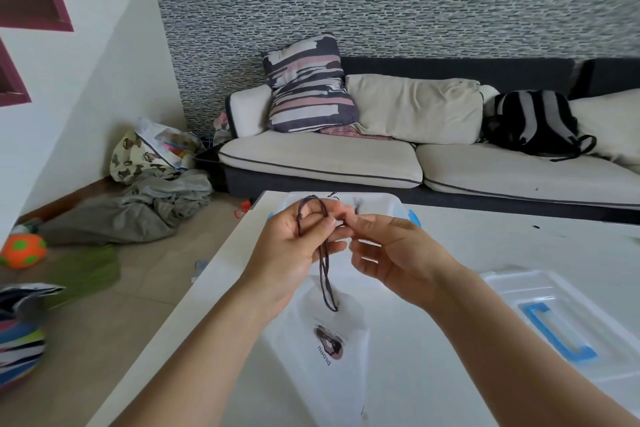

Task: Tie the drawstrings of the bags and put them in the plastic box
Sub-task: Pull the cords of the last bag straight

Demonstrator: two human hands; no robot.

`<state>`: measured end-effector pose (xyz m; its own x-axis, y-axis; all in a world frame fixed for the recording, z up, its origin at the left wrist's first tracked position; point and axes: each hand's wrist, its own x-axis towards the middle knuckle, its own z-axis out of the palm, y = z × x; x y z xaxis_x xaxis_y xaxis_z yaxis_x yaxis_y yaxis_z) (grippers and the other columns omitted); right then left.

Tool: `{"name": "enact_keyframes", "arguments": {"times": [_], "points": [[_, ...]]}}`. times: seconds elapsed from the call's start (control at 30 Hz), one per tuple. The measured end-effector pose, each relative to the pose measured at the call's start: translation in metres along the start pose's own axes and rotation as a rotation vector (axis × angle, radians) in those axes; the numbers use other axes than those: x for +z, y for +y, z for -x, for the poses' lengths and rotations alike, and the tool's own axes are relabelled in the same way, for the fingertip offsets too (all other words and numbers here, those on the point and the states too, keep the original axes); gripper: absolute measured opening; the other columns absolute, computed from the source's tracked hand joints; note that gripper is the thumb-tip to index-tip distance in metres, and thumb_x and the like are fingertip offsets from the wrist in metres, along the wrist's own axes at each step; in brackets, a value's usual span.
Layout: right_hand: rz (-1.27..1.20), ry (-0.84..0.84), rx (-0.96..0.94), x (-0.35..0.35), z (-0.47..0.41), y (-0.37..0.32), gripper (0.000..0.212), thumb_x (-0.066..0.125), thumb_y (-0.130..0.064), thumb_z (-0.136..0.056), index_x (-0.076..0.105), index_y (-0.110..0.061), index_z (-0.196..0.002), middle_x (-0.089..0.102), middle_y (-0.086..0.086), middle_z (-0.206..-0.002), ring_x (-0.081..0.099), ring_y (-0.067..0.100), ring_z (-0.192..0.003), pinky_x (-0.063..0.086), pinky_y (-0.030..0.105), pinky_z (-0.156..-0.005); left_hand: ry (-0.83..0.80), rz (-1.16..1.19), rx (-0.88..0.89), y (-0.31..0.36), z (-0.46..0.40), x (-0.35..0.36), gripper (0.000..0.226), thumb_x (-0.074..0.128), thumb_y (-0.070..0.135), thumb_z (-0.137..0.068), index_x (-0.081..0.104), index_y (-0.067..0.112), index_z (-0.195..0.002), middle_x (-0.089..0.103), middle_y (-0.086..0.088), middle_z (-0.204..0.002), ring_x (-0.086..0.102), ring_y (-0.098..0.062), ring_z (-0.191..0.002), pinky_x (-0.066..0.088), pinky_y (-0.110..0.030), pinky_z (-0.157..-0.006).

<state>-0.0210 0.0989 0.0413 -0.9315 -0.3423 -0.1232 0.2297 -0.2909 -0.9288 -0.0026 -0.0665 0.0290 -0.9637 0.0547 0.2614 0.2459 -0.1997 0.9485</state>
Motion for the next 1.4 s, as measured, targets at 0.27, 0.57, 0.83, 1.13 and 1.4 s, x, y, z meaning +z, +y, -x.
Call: {"name": "enact_keyframes", "arguments": {"times": [0.27,0.57,0.83,1.13,1.4], "points": [[0.051,-0.173,-0.062,-0.008,-0.001,0.007,0.013,0.075,-0.025,-0.085,0.066,-0.017,-0.087,0.068,0.013,-0.115,0.061,0.027,-0.124,0.041,0.04,-0.112,0.099,-0.082,0.058,-0.003,-0.003,-0.001,0.024,0.052,-0.004,-0.099,0.069,0.013,-0.095,0.078,-0.006,-0.094,0.075,-0.018,-0.087,0.057,-0.025,-0.078],[0.297,-0.392,-0.124,-0.006,0.0,0.016,0.013,0.064,-0.006,-0.086,0.063,0.007,-0.088,0.068,0.023,-0.109,0.062,0.035,-0.122,0.038,0.041,-0.116,0.015,0.089,0.025,0.0,0.0,0.003,0.023,0.054,-0.002,-0.098,0.069,0.016,-0.095,0.076,-0.009,-0.096,0.07,-0.018,-0.078,0.057,-0.028,-0.069],[0.339,-0.12,-0.227,0.0,0.007,0.011,0.009,0.068,0.002,-0.088,0.072,0.003,-0.08,0.071,0.023,-0.084,0.069,0.031,-0.08,0.056,0.031,-0.078,0.157,-0.141,0.217,-0.001,-0.006,-0.011,0.021,0.053,-0.002,-0.1,0.067,0.012,-0.095,0.077,-0.006,-0.098,0.074,-0.023,-0.087,0.059,-0.031,-0.078],[0.341,0.009,-0.35,0.006,0.01,0.004,0.012,0.067,-0.001,-0.09,0.074,0.007,-0.085,0.072,0.016,-0.083,0.066,0.024,-0.074,0.056,0.032,-0.067,0.265,0.172,-0.139,-0.004,-0.002,0.004,0.017,0.054,0.019,-0.103,0.067,0.011,-0.111,0.075,-0.001,-0.111,0.075,-0.033,-0.093,0.06,-0.03,-0.072],[0.261,-0.036,-0.215,0.012,0.014,0.0,0.02,0.064,-0.002,-0.093,0.069,-0.004,-0.074,0.072,0.019,-0.088,0.072,0.034,-0.079,0.06,0.049,-0.083,0.233,0.022,-0.113,-0.006,0.001,0.007,0.021,0.045,0.013,-0.106,0.065,0.006,-0.106,0.077,-0.008,-0.093,0.076,-0.024,-0.082,0.06,-0.03,-0.066]]}}
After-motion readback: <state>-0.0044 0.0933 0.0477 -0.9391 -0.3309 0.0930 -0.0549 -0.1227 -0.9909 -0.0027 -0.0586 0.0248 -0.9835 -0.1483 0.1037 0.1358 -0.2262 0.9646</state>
